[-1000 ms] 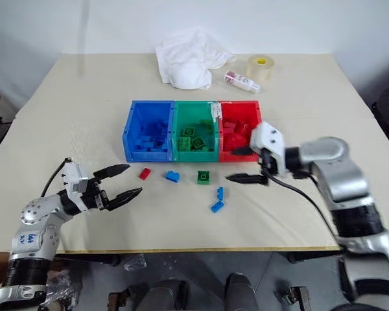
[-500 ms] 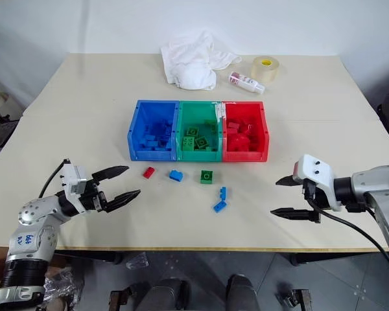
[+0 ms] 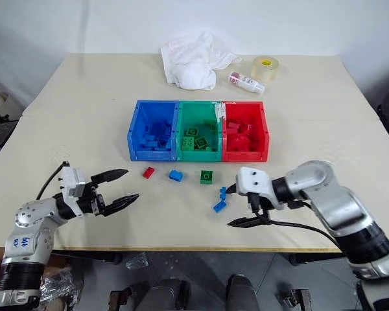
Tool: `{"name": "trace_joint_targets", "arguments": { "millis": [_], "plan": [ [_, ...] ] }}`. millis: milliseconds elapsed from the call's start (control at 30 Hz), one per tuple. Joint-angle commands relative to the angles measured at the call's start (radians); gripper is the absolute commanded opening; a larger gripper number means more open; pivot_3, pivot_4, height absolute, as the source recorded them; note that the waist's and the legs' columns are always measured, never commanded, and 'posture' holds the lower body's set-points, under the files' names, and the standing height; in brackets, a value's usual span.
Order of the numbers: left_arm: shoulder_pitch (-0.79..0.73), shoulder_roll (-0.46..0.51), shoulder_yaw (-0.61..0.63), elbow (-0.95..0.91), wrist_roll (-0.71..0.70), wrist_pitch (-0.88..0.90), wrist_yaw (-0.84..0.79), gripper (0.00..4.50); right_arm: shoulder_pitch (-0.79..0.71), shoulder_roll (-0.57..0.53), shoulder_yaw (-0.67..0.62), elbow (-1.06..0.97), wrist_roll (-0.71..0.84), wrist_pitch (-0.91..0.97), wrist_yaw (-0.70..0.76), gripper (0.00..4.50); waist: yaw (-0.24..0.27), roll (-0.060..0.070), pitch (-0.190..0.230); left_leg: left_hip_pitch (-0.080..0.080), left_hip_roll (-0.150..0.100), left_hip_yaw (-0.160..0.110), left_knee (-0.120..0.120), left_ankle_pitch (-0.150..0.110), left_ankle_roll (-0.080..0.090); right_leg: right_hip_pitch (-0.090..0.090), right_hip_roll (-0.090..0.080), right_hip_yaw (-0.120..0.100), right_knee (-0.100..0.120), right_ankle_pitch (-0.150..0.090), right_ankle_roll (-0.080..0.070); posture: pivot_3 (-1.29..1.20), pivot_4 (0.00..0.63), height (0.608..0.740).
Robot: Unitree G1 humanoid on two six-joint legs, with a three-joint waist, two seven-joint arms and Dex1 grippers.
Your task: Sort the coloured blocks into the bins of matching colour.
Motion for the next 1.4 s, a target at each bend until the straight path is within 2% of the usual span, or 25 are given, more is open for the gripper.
{"name": "trace_joint_targets", "arguments": {
  "millis": [33,233,633,667,933,1067,1233,1400],
  "plan": [
    [0.038,0.010,0.030,-0.057,-0.033,-0.008,-0.012,4.50,-0.066,0.050,0.059,0.073,-0.054,-0.069,0.031,4.48,-0.001,0.000,0.000,0.000,0.000,0.000,0.000,0.000,0.000,0.000,0.000,0.000,0.000,0.000,0.000,0.00,0.150,0.740],
    [0.083,-0.005,0.032,-0.109,-0.034,-0.006,0.017,4.50,-0.120,0.097,0.157,0.172,-0.146,-0.128,0.075,4.48,0.000,0.000,0.000,0.000,0.000,-0.001,0.000,0.000,0.000,0.000,0.000,-0.001,0.001,0.000,0.000,0.00,0.150,0.740],
    [0.101,-0.019,0.027,-0.117,-0.029,-0.016,0.043,4.50,-0.163,0.133,0.138,0.215,-0.168,-0.138,0.085,0.50,-0.002,0.000,0.000,0.000,0.000,-0.001,0.000,0.000,0.000,0.000,0.000,-0.001,0.001,0.000,0.000,0.00,0.150,0.740],
    [0.097,-0.020,0.025,-0.114,-0.028,-0.016,0.044,4.50,-0.164,0.135,0.132,0.210,-0.163,-0.132,0.083,0.39,-0.002,0.000,0.000,0.000,0.000,-0.001,0.000,0.000,0.000,0.000,0.000,-0.001,0.001,0.000,0.000,0.00,0.150,0.740],
    [0.053,-0.026,0.014,-0.071,-0.015,-0.020,0.040,4.50,-0.235,0.199,0.000,0.151,-0.047,-0.023,0.026,0.39,-0.003,0.000,0.000,0.000,0.000,-0.001,0.000,0.000,0.000,0.000,0.000,-0.001,0.001,0.000,0.000,0.00,0.150,0.740],
    [0.031,-0.026,0.013,-0.047,-0.010,-0.028,0.037,4.50,-0.340,0.292,-0.068,0.223,-0.011,0.021,-0.067,0.39,-0.007,0.000,0.000,0.000,0.000,-0.001,0.000,0.000,0.000,0.000,0.000,-0.001,0.001,0.000,0.000,0.00,0.150,0.740],
    [-0.006,-0.025,0.007,-0.008,-0.002,-0.047,0.033,4.50,-0.522,0.488,-0.102,0.489,-0.043,-0.063,-0.230,0.39,-0.027,0.000,0.000,0.000,-0.001,-0.002,0.000,0.000,0.000,-0.001,0.000,-0.001,0.003,0.000,0.000,0.00,0.150,0.740],
    [-0.021,-0.033,0.001,-0.001,0.002,-0.058,0.039,4.50,-0.666,0.701,-0.172,0.845,-0.065,-0.267,-0.425,0.39,-0.048,0.000,0.000,0.001,-0.001,-0.003,-0.003,0.000,-0.001,-0.002,0.000,-0.003,0.006,0.000,0.000,0.00,0.150,0.740]
  ]
}}
